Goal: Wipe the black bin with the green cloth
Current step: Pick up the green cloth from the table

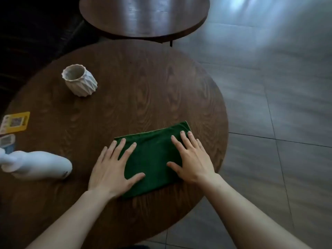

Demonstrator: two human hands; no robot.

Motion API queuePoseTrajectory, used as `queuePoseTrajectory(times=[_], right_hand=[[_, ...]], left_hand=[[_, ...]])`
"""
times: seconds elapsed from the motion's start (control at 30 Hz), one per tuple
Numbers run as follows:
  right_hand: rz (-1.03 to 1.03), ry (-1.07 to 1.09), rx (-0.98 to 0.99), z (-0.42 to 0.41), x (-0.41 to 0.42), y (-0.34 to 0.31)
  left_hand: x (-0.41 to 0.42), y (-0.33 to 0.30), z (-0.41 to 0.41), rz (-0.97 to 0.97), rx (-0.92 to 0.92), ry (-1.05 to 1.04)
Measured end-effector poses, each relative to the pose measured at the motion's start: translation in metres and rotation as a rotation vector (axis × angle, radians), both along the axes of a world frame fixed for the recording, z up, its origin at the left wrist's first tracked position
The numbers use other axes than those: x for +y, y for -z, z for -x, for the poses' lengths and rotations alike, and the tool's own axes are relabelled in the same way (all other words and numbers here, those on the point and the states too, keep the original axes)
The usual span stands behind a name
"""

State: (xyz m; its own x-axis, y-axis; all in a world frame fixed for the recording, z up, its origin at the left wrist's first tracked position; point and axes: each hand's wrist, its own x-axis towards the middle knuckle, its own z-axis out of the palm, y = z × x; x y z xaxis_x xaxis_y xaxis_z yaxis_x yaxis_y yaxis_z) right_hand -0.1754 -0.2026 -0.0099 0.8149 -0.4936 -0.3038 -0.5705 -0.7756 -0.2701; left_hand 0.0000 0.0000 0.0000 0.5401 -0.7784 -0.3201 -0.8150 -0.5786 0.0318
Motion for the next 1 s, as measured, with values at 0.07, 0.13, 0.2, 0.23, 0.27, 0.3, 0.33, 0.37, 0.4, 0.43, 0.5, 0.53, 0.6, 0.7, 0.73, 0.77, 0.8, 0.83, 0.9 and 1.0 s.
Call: queuePoseTrajectory(times=[0.07,0.13,0.2,0.23,0.27,0.3,0.33,0.37,0.4,0.43,0.5,0.53,0.6,0.7,0.73,0.77,0.8,0.83,0.9,1.0], right_hand=[[0.008,-0.025,0.001,-0.001,-0.004,0.006],[0.025,-0.037,-0.014,0.002,-0.007,0.009],[0.042,-0.045,-0.031,0.004,-0.006,0.012],[0.045,-0.045,-0.041,0.005,-0.005,0.011],[0.046,-0.043,-0.051,0.005,-0.005,0.01],[0.045,-0.041,-0.054,0.005,-0.006,0.008],[0.041,-0.044,-0.054,0.005,-0.007,0.006],[0.036,-0.051,-0.05,0.005,-0.008,0.005],[0.03,-0.062,-0.049,0.005,-0.01,0.003],[0.023,-0.075,-0.04,0.006,-0.011,0.001],[0.008,-0.105,-0.024,0.011,-0.014,-0.001],[0.001,-0.117,-0.021,0.014,-0.015,0.0],[-0.018,-0.154,-0.015,0.022,-0.015,0.0],[-0.052,-0.189,-0.037,0.033,-0.014,0.0],[-0.064,-0.201,-0.044,0.037,-0.013,-0.001],[-0.072,-0.213,-0.05,0.041,-0.011,-0.001],[-0.078,-0.221,-0.058,0.044,-0.01,-0.002],[-0.085,-0.223,-0.068,0.046,-0.009,-0.003],[-0.085,-0.213,-0.083,0.047,-0.006,-0.005],[-0.049,-0.213,-0.103,0.049,0.0,-0.008]], left_hand=[[0.001,0.007,-0.004,-0.01,0.03,0.018],[0.003,0.013,-0.008,0.004,0.018,0.029],[0.003,0.017,-0.01,0.003,0.024,0.049],[0.003,0.017,-0.011,-0.002,0.024,0.057],[0.004,0.017,-0.013,0.001,0.034,0.056],[0.004,0.017,-0.013,0.004,0.04,0.055],[0.004,0.015,-0.013,0.003,0.049,0.053],[0.004,0.015,-0.012,0.012,0.055,0.045],[0.003,0.014,-0.01,0.02,0.057,0.041],[0.003,0.012,-0.008,0.024,0.054,0.039],[0.004,0.009,-0.004,0.029,0.044,0.044],[0.005,0.008,-0.003,0.027,0.043,0.051],[0.01,0.004,-0.001,0.012,0.068,0.071],[0.021,0.001,0.003,0.002,0.136,0.134],[0.025,0.0,0.005,-0.004,0.152,0.166],[0.029,-0.001,0.006,-0.009,0.164,0.198],[0.032,-0.001,0.007,-0.013,0.168,0.225],[0.035,-0.001,0.009,-0.012,0.162,0.247],[0.039,-0.001,0.011,0.013,0.141,0.288],[0.039,-0.004,0.018,0.096,0.104,0.369]])
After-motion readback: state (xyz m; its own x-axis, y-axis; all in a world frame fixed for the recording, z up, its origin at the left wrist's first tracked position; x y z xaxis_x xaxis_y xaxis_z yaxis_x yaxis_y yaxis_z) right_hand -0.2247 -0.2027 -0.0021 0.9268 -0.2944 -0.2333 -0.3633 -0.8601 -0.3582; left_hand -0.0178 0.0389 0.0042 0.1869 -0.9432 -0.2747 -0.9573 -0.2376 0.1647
